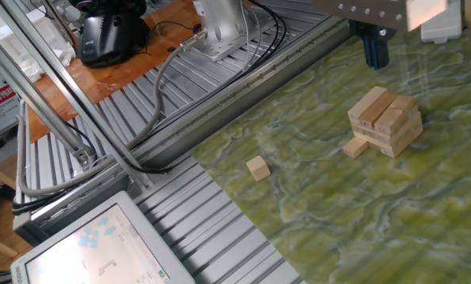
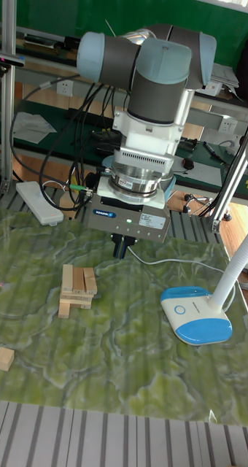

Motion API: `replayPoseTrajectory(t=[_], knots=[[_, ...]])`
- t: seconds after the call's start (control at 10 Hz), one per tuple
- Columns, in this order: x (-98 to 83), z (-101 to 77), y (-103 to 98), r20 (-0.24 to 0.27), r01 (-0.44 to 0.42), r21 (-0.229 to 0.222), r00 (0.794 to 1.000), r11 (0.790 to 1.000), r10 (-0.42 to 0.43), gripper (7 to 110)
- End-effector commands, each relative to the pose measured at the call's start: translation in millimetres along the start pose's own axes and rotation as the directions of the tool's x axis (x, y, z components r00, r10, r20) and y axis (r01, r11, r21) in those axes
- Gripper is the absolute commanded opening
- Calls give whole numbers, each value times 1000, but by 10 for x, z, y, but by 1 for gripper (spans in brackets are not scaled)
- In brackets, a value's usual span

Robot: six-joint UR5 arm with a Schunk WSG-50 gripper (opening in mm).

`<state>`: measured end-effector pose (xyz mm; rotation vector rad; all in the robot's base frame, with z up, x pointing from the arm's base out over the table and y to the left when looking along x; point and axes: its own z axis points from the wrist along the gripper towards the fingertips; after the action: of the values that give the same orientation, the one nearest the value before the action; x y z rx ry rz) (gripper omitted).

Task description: Turn on the desk lamp by pressing the button

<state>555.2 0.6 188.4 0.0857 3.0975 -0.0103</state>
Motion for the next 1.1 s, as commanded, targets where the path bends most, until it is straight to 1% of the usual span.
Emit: replayPoseTrajectory(t=[0.0, 0.1, 0.3, 0.4, 0.6, 0.7, 0.8, 0.9, 1.0], knots=[[40, -5, 30, -15, 44, -9, 999, 999, -44, 7], [57, -20, 125, -19, 50, -49, 999, 998, -51, 7], [18, -25, 46, -5, 65, -20, 998, 998, -65, 7], [-84, -24, 9, 35, 60, -3, 998, 998, -60, 7], [60, -11, 32, -20, 54, -27, 998, 998, -54, 7], [122, -15, 23, -45, 50, -25, 998, 998, -52, 7], [173, -18, 50, -64, 56, -38, 996, 998, -58, 7], [188, -14, 105, -69, 55, -56, 996, 997, -59, 7], [201, 0, 116, -74, 53, -56, 996, 997, -58, 7]])
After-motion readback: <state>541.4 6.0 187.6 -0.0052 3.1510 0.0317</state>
